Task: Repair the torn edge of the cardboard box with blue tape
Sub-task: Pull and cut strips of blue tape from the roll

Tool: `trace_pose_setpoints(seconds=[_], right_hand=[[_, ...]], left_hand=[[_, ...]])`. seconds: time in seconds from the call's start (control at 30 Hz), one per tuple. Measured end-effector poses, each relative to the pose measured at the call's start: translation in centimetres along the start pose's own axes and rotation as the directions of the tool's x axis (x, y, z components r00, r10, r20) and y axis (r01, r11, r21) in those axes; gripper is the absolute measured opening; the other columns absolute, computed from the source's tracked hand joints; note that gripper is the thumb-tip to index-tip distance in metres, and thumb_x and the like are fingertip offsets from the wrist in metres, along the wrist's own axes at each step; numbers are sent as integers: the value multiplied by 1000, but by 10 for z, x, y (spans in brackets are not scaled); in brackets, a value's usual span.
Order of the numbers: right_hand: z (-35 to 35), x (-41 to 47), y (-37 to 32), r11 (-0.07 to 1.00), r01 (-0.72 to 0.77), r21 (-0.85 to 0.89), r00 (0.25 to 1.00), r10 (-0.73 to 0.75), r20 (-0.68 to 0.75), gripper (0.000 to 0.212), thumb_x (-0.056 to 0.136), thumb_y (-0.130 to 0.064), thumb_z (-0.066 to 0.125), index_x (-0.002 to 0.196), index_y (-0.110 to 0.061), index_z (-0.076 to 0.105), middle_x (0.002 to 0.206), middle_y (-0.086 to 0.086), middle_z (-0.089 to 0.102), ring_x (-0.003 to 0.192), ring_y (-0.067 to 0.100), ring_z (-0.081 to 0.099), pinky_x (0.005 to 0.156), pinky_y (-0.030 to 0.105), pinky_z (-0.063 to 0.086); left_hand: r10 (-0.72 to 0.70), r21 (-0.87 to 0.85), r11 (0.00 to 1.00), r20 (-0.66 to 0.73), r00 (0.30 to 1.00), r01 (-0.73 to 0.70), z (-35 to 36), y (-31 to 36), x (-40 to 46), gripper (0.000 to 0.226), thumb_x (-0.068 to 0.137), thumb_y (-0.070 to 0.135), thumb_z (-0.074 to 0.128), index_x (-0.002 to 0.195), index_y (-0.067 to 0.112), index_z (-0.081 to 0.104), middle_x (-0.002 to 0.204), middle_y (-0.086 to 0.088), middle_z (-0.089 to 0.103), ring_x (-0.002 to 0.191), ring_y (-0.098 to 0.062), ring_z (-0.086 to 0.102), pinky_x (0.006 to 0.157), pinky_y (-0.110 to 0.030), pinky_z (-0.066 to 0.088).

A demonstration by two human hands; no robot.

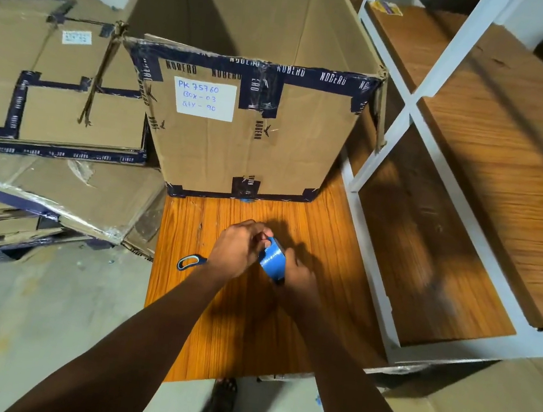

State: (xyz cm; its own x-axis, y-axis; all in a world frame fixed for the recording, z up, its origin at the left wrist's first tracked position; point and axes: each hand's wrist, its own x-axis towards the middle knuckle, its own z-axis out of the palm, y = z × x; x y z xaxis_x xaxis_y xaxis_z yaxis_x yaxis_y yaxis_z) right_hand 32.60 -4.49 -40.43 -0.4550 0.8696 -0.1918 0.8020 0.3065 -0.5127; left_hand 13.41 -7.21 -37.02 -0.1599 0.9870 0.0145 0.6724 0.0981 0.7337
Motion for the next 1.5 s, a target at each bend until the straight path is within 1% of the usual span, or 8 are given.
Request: trace_pose_setpoints(seconds=[0.13,0.37,0.53,0.7,0.83,1.1,1.4,1.5], right_hand=[[4,0,5,1000,19,2,999,-19,-27,86,94,-46,71,159,-11,28,129,11,66,116,28,66,97,50,57],[9,-2,6,998,65,25,994,-63,-86,80,94,-36,75,156,-6,35,127,14,68,114,30,68,96,48,59],[14,-5,9,993,114,2,979,-112,-170,72,96,-28,75,154,-5,39,117,13,70,105,28,72,88,37,59],[13,-5,8,995,101,2,984,-99,-150,72,97,-31,74,154,-8,37,119,11,69,107,25,71,90,42,62],[14,-4,7,994,105,-21,983,-107,-147,70,94,-30,77,150,-11,39,117,7,70,104,23,72,88,42,63],[15,-4,7,993,111,-26,982,-114,-153,73,95,-27,76,153,-7,38,119,11,69,105,26,71,88,44,63],[13,-6,6,997,74,12,994,-72,-88,67,96,-34,72,150,-14,37,121,8,68,106,24,70,90,45,62],[9,-7,6,997,71,38,996,-69,-58,76,93,-44,75,152,-13,38,122,8,67,107,24,70,89,42,61]], left_hand=[[-14,13,1000,-12,1000,14,1,0,2,30,99,14,71,127,25,70,120,4,71,113,-15,65,100,-38,58],[-39,30,999,-60,997,41,7,1,-3,25,101,19,70,125,26,71,117,3,70,108,-17,67,95,-43,62],[-40,58,997,-71,997,44,9,3,-5,25,101,20,70,125,26,70,117,5,68,108,-17,66,96,-41,61],[10,63,998,-63,998,-6,9,0,-10,22,102,19,69,123,23,70,117,4,66,105,-17,66,91,-39,61],[-57,11,998,-91,994,59,10,-3,-5,20,101,21,70,121,24,70,117,3,68,106,-16,67,92,-41,63],[-131,-25,991,-136,982,129,19,-1,-7,25,103,24,69,128,23,71,122,2,69,109,-13,66,94,-33,61],[-41,18,999,-130,991,43,21,-7,-17,20,103,23,67,123,19,70,117,1,66,105,-17,66,91,-41,62],[-50,-31,998,-117,992,47,17,-6,-16,23,102,23,68,125,19,69,120,1,66,109,-18,66,95,-43,62]])
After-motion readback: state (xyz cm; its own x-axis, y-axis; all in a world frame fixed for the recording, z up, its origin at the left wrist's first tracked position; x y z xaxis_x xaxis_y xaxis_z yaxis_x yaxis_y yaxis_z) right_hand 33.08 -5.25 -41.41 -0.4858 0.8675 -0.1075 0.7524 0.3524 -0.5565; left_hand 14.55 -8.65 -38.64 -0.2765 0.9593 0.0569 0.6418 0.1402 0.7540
